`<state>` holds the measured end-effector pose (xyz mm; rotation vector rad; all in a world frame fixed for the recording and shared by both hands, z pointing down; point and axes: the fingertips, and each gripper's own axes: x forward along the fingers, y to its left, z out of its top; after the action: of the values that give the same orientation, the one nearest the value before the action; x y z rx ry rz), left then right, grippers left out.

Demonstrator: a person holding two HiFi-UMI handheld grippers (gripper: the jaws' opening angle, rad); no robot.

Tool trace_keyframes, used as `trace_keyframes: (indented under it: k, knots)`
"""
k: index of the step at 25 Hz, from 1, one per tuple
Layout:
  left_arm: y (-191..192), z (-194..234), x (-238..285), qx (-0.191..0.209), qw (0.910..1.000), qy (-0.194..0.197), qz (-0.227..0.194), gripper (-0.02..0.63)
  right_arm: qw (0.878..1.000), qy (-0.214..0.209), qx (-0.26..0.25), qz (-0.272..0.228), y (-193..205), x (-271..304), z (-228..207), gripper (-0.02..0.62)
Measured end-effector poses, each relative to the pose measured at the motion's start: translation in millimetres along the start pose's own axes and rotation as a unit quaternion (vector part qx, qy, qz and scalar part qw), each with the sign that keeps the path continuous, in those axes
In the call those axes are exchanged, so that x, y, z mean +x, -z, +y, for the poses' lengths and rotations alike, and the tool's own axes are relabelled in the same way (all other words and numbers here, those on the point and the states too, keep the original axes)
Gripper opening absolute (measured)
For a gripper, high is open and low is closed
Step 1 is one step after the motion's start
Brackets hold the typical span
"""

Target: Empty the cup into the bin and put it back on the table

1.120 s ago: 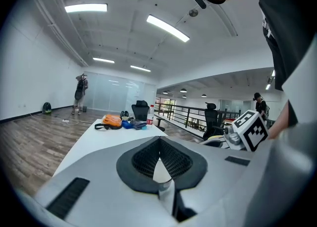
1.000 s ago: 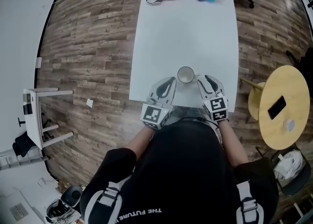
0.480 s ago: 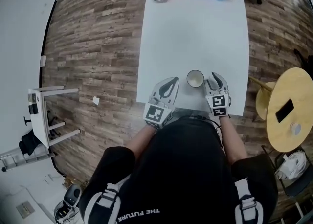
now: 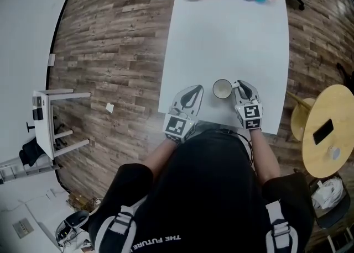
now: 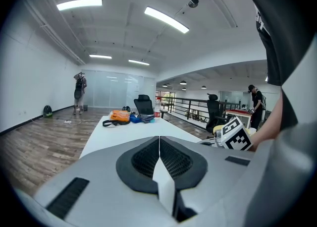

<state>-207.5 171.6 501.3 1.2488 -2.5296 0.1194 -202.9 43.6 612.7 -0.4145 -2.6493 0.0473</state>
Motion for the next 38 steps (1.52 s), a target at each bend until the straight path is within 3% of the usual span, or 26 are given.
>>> trace_keyframes:
  k: [6,9,12,14,17,22,26,31,34,38]
  knots:
    - [-5,2,-4,-0.003,0.9998,0.012,-0.014,0.021,0.997,0.015,0.066,-0.043,-44,-12,-13,0.048]
    - [-19,-7,-5,-0.008,0.9981,0.047,-0.04,0.046,0.993,0.03,0.097,-0.064,-78,-24,-19,0.049]
    - [-31,-25,1,0.006,0.9931,0.101,-0.059,0.31,0.989,0.038,0.115,-0.084,-106,-39,-20,0.048]
    - [-40,-38,5,0.027,0.989,0.13,-0.065,0.341,0.989,0.038,0.114,-0.086,-119,-48,-16,0.048]
    - [-46,-57,11,0.053,0.9831,0.163,-0.064,0.357,0.99,0.035,0.106,-0.081,-124,-60,-4,0.049]
    - [-48,-78,13,0.053,0.9754,0.203,-0.068,0.357,0.987,0.035,0.13,-0.088,-121,-77,14,0.049]
    - [-54,-99,11,0.06,0.9651,0.244,-0.073,0.357,0.979,0.048,0.172,-0.098,-116,-93,10,0.05]
    - [-67,-127,18,0.073,0.9534,0.28,-0.087,0.357,0.977,0.067,0.166,-0.115,-113,-124,1,0.049]
    - [-71,-152,25,0.065,0.9399,0.326,-0.078,0.358,0.975,0.09,0.164,-0.123,-108,-146,-14,0.051]
    - [-76,-199,43,0.084,0.9132,0.394,-0.063,0.357,0.968,0.139,0.164,-0.131,-94,-187,-45,0.05]
